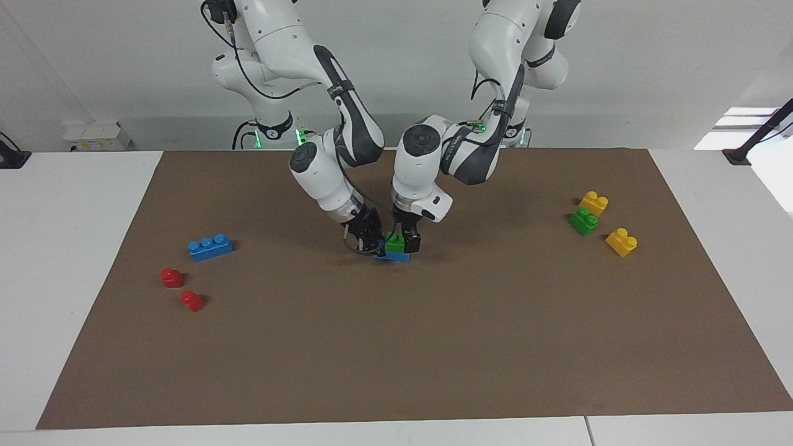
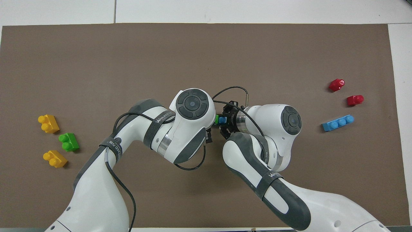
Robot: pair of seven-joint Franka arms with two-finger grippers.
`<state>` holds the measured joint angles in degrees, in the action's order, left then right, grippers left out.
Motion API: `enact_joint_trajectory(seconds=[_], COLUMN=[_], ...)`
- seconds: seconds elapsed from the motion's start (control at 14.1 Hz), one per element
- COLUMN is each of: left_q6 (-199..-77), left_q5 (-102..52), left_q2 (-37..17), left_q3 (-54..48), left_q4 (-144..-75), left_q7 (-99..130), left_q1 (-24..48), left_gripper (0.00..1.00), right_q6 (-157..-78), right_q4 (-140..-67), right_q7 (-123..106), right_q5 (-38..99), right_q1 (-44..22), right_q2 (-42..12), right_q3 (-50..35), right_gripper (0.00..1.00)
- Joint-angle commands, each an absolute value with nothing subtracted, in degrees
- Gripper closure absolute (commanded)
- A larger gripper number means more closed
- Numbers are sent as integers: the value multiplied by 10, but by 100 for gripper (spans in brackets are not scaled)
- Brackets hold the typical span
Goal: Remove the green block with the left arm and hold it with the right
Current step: 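Pull the green part away with the left gripper while the right gripper holds blue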
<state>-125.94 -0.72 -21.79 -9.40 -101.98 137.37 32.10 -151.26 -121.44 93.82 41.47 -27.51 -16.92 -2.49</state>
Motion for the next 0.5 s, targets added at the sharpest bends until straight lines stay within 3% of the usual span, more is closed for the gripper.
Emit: enact_joint_trajectory(seconds=[0.0,0.28,0.43], left_q6=[-1289,-1294,-1293], left_q5=[6,10,19], left_q2=[-213,-214,-214], left_q3=[-84,-84,-85], left_q4=[-1036,-1040,-1040], left_q7=[1394,1394,1393], left_q1=[334,335,336], left_gripper=[0,4,39], right_q6=[-1528,-1529,-1529], right_q4=[-1215,-1216,-1216], right_q7=[911,910,906], right_q5=[430,431,431], right_q1=[-280,-281,-281], right_q2=[-173,-172,-172], right_q3=[-24,-24,-24], right_gripper=[100,100,100])
